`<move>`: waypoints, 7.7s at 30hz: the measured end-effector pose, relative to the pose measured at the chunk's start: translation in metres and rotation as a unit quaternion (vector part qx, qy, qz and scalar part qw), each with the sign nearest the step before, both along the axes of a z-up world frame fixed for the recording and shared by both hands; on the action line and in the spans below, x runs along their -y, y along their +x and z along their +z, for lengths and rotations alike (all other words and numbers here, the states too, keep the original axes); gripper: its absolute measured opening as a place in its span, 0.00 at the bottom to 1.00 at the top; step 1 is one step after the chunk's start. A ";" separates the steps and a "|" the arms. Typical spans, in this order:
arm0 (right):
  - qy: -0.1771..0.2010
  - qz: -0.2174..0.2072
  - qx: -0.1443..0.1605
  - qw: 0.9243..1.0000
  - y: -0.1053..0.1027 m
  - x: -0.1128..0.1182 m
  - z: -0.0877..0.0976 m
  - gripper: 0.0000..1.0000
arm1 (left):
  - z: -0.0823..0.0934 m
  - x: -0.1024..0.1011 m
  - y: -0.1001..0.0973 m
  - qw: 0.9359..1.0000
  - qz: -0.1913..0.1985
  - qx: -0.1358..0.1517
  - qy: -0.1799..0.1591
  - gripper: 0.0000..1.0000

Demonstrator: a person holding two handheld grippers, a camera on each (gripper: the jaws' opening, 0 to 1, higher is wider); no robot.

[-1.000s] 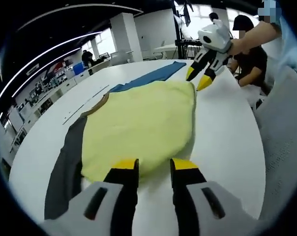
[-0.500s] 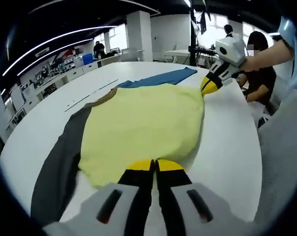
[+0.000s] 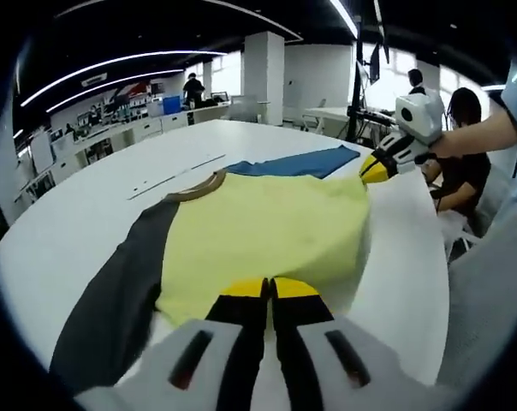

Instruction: Fold the garment on the visible template until the final outline fits inside the template.

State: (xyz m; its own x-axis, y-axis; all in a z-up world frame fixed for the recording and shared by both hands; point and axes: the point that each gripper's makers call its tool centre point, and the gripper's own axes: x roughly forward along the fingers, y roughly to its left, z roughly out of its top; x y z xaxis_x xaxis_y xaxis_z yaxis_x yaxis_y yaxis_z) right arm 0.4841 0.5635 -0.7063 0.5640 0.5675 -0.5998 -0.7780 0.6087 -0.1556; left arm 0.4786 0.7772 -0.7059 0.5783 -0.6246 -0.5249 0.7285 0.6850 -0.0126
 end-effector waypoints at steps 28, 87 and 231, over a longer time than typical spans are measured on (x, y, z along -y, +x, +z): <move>-0.014 -0.045 0.020 0.999 0.099 0.008 0.017 0.00 | 0.024 0.007 0.092 0.999 0.036 -0.021 -0.009 0.00; 0.042 -0.116 -0.079 0.989 0.118 0.013 -0.026 0.45 | 0.002 0.022 0.122 0.998 0.039 -0.043 0.005 0.58; 0.453 -0.277 -0.313 0.787 0.011 0.044 -0.001 0.00 | -0.024 0.031 0.106 0.993 0.081 -0.082 -0.039 0.07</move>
